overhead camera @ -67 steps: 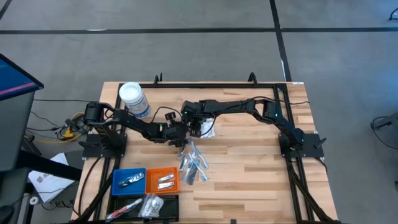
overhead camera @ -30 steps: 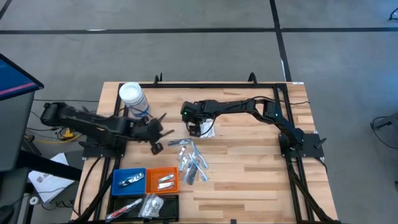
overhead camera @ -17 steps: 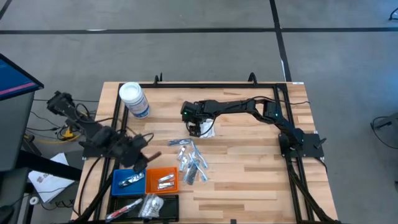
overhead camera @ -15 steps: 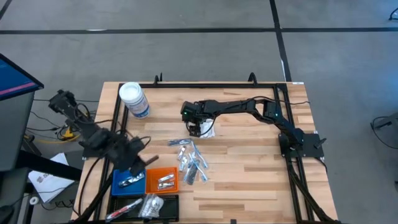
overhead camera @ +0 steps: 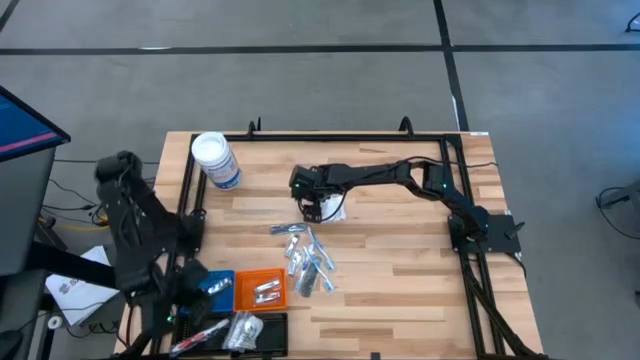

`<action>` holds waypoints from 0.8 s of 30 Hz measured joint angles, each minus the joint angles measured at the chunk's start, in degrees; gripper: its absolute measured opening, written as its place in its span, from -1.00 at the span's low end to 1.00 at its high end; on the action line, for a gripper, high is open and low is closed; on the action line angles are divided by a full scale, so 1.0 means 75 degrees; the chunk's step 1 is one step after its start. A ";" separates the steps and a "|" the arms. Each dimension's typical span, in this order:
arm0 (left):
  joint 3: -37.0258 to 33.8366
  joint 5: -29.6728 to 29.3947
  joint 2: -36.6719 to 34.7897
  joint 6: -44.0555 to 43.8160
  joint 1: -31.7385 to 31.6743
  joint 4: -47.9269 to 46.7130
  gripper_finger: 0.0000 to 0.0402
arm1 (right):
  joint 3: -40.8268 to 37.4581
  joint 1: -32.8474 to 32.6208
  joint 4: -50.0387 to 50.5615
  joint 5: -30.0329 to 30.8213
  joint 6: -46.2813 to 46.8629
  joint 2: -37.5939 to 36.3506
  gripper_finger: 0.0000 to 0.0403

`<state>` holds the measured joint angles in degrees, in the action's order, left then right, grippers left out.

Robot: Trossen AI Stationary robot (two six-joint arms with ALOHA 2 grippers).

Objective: Pick & Place Travel size toiletries
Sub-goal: Put the top black comb into the blue basket

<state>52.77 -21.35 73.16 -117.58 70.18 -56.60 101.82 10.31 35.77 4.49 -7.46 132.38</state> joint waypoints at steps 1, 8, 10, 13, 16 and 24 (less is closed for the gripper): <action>0.0000 -0.0200 0.0118 -0.0111 0.0130 -0.0001 -1.00 | 0.0000 -0.0011 -0.0026 -0.0003 0.0000 0.0003 0.37; -0.0005 0.0151 0.0832 -0.0477 0.0316 -0.0658 -1.00 | -0.0006 -0.0102 -0.0375 -0.0021 0.0000 0.0012 0.37; -0.0006 0.0540 0.0923 -0.0398 0.0283 -0.0643 -1.00 | -0.0006 -0.0134 -0.0485 -0.0021 -0.0003 0.0012 0.37; -0.0006 0.0804 0.0994 -0.0173 0.0281 -0.0660 -1.00 | -0.0006 -0.0137 -0.0626 -0.0020 -0.0006 0.0012 0.37; -0.0006 0.0826 0.0998 0.0169 0.0281 -0.0664 -0.99 | -0.0006 -0.0128 -0.0677 -0.0018 -0.0006 0.0012 0.37; -0.0006 0.0817 0.0998 0.0231 0.0275 -0.0858 -0.92 | -0.0006 -0.0128 -0.0662 -0.0015 -0.0026 0.0012 0.37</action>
<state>52.73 -15.22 80.64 -115.85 72.25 -63.03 101.78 9.34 30.81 4.38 -7.66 132.46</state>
